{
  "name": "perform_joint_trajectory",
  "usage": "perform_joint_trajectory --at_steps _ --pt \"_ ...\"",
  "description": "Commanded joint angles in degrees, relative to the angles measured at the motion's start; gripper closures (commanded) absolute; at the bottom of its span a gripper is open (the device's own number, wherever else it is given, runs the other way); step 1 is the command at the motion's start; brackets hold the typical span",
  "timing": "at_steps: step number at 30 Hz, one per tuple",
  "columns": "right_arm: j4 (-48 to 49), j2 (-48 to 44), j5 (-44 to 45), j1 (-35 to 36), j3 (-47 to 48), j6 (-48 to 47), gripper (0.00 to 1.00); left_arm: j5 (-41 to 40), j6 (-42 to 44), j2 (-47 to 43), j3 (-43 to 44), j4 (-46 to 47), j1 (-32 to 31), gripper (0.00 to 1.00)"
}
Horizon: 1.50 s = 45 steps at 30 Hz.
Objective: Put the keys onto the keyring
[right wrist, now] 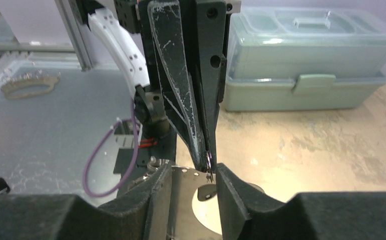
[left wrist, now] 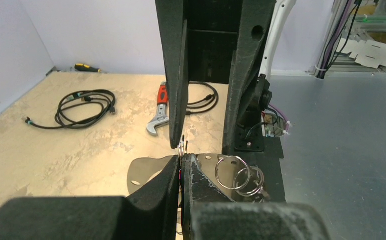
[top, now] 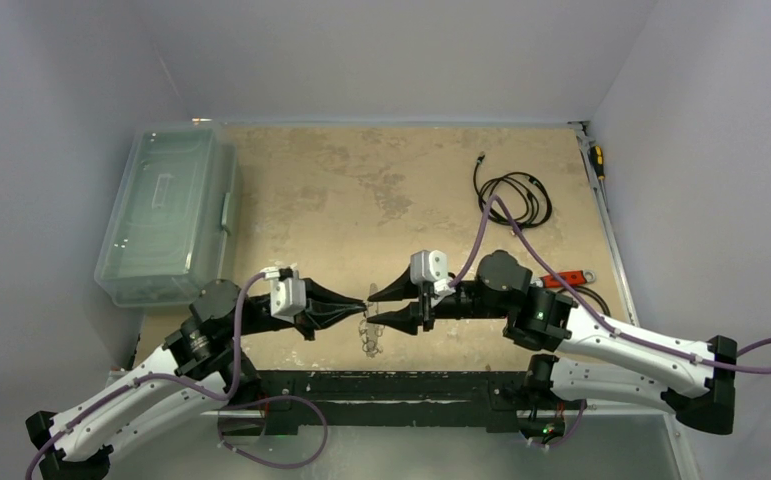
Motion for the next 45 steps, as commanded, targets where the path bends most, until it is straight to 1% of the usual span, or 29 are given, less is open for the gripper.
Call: perform_joint_trajectory --at_steps 1,5,8,12,16,20,32,45 --pt "-10.55 0.97 1.98 0.29 6.66 -3.80 0.57 -0.34 0.52 1.01 3.72 -2.13 0.12 1.00" --pt "-19.17 3.14 2.60 0.31 11.18 -5.44 0.54 0.03 0.49 2.03 3.84 -7.16 0.12 1.00" --pt "-23.92 5.11 4.21 0.29 14.17 -6.13 0.55 0.03 0.31 0.74 2.49 -6.43 0.09 1.00" --pt "-28.98 7.56 6.08 0.27 18.15 -6.61 0.61 -0.62 0.25 0.69 2.24 -6.37 0.13 1.00" --pt "-32.25 9.40 3.91 0.33 20.35 -7.62 0.64 -1.94 0.34 1.05 2.68 -7.44 0.12 1.00" --pt "-31.87 10.12 2.49 0.33 20.43 -7.96 0.69 -1.96 0.25 1.03 2.46 -7.46 0.13 1.00" --pt "-30.15 10.97 4.16 0.30 20.22 -8.87 0.70 -0.44 -0.09 2.34 2.26 -6.46 0.13 1.00" --pt "-29.28 12.56 4.38 0.30 20.62 -9.28 0.74 1.51 -0.61 1.80 1.79 -5.56 0.08 1.00"
